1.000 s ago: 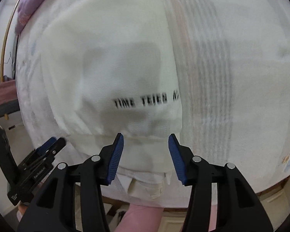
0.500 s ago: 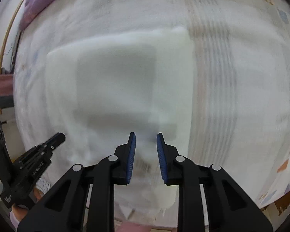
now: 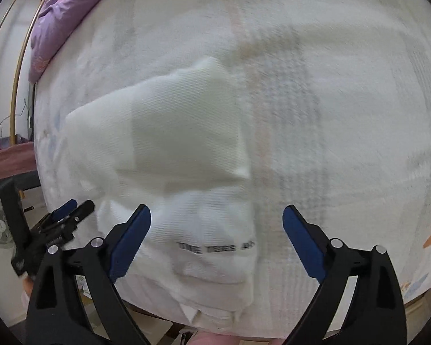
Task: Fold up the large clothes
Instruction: 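Grasp the folded jacket bundle with both tools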
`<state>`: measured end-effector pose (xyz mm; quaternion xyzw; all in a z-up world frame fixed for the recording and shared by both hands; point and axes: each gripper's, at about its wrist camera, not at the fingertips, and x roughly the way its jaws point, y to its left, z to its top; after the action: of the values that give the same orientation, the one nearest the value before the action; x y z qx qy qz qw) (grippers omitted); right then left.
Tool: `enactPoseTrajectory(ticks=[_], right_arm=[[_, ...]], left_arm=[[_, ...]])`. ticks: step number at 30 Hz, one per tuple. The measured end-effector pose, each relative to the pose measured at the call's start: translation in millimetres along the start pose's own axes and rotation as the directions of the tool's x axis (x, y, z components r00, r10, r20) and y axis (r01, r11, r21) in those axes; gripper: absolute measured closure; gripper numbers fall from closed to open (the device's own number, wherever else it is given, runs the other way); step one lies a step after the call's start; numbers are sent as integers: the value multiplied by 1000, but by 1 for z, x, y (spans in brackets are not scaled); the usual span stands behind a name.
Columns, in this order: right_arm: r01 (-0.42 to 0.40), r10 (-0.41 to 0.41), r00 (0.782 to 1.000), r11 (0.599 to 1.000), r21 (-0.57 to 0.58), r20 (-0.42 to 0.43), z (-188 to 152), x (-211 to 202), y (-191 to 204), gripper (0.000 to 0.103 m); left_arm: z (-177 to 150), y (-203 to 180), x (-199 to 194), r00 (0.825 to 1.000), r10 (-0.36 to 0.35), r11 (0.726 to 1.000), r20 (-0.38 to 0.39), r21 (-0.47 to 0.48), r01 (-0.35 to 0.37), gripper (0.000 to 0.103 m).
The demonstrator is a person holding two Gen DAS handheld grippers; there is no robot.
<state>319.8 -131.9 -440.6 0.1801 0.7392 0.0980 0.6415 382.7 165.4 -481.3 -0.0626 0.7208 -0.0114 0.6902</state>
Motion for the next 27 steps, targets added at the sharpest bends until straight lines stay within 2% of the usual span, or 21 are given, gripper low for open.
enactPoseTrajectory(ticks=[2, 4, 6, 9, 10, 11, 12, 13, 14, 15, 16, 17, 18, 19, 21, 22, 23, 24, 25, 26, 27], right_arm=[[-34, 35, 999, 999, -17, 19, -4, 6, -5, 13], [-108, 115, 990, 990, -90, 75, -10, 13, -9, 13], [-143, 156, 985, 979, -143, 79, -18, 25, -23, 11], [-224, 234, 971, 960, -170, 42, -13, 52, -31, 11], [-284, 295, 955, 942, -181, 38, -13, 62, -35, 7], [-303, 320, 946, 933, -195, 58, -13, 66, -36, 6], [-321, 344, 935, 923, -211, 86, -14, 68, -40, 6], [-348, 378, 920, 909, -230, 101, -17, 67, -42, 6], [-394, 426, 900, 886, -244, 95, -20, 64, -43, 7], [-485, 512, 857, 840, -243, 60, -23, 65, -43, 7], [-489, 519, 852, 838, -243, 75, -26, 65, -41, 7], [-478, 513, 854, 838, -262, 84, -29, 66, -42, 7], [-486, 520, 852, 828, -282, 60, -29, 71, -42, 7], [-499, 535, 843, 815, -294, 53, -30, 73, -45, 6], [-546, 577, 816, 791, -276, 40, -28, 78, -45, 6], [-590, 613, 790, 768, -248, 16, -27, 78, -51, 6], [-612, 630, 776, 755, -237, 2, -26, 74, -63, 6], [-626, 641, 767, 745, -231, -12, -23, 73, -68, 6], [-619, 630, 776, 749, -235, -35, -21, 72, -69, 6], [-605, 614, 788, 758, -244, -47, -22, 75, -64, 6], [-586, 595, 802, 768, -257, -51, -16, 80, -52, 6]], left_arm=[[14, 3, 6, 1000, -30, 999, -6, -16, 30, 11], [17, 18, 25, 993, -112, 993, -39, -37, 110, 11], [19, 29, 47, 973, -222, 974, -70, -68, 217, 9], [21, 32, 53, 953, -303, 952, -27, -56, 301, 5], [14, 36, 50, 950, -311, 950, -21, -24, 311, 5], [-1, 45, 47, 941, -339, 941, -10, 7, 339, 5], [-27, 60, 43, 921, -389, 921, -3, 28, 389, 5], [-37, 59, 42, 890, -455, 890, -21, 34, 455, 5], [-57, 60, 39, 801, -593, 803, -84, 10, 596, 5], [-64, 56, 45, 645, -752, 656, -134, -61, 752, 5], [-69, 54, 45, 638, -762, 646, -114, -62, 761, 5], [-71, 49, 50, 678, -729, 682, -97, -21, 731, 5], [-71, 44, 57, 686, -721, 688, -96, 19, 725, 5], [-77, 47, 54, 677, -733, 676, -67, 43, 736, 5], [-80, 51, 53, 644, -765, 642, -26, 49, 765, 5], [-93, 54, 48, 642, -767, 639, -13, 74, 766, 5], [-98, 55, 46, 646, -764, 643, 8, 107, 759, 5], [-102, 51, 45, 657, -752, 655, 44, 160, 739, 5], [-106, 45, 45, 673, -737, 671, 68, 198, 715, 5], [-108, 38, 43, 699, -709, 697, 94, 242, 675, 5], [-115, 30, 39, 734, -669, 731, 121, 284, 620, 5]])
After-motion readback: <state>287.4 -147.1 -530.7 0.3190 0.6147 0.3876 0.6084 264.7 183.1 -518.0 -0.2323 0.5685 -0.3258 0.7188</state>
